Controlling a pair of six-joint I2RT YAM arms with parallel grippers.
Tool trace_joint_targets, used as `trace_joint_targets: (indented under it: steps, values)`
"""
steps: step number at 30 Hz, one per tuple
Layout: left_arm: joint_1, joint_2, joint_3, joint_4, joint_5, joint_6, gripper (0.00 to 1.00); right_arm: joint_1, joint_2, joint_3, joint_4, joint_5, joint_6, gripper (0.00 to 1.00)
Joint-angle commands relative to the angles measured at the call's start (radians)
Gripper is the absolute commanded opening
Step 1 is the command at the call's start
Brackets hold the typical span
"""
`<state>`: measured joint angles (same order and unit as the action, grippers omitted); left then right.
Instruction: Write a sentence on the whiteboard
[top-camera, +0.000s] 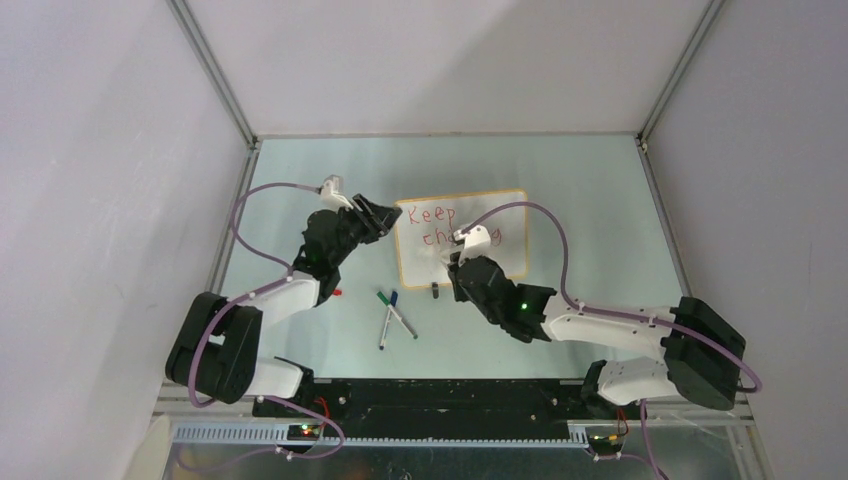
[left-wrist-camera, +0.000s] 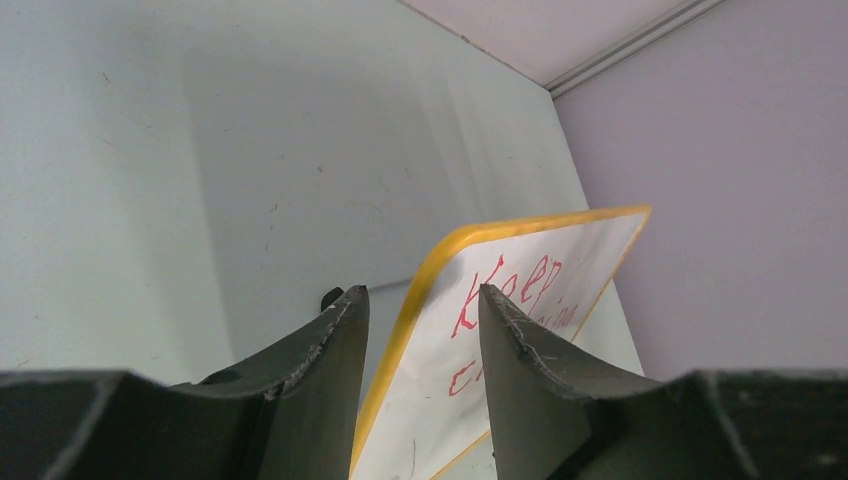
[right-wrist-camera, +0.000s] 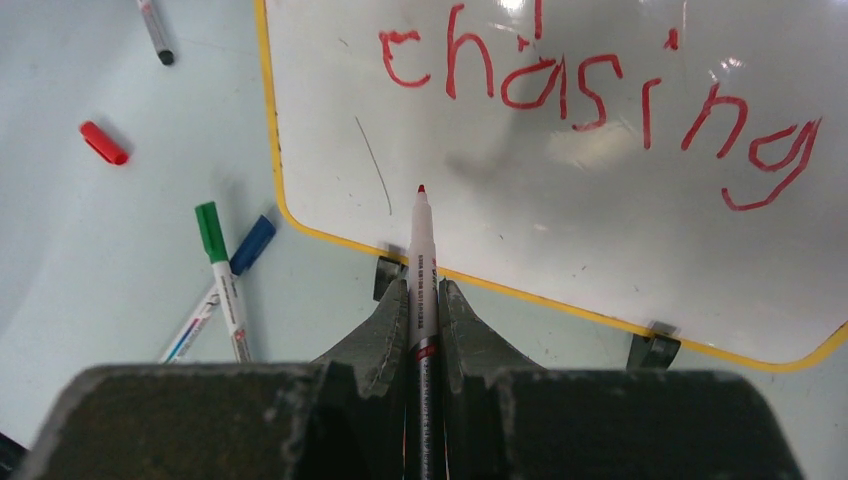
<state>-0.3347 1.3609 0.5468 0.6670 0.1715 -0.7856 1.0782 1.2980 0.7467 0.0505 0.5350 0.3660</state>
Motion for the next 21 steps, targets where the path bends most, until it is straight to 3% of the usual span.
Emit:
trace_joint_targets:
  steps: [1,10,21]
  values:
    - [0.006,0.004,0.034,0.008,0.025,0.011,0.48,0.021,0.025,0.051,-0.003,0.056,0.015,0.00]
    - [0.006,0.014,0.043,0.001,0.033,0.011,0.40,0.038,0.073,0.086,-0.010,0.089,0.000,0.00]
    - [0.006,0.014,0.048,-0.009,0.032,0.013,0.38,0.047,0.124,0.125,-0.034,0.123,-0.004,0.00]
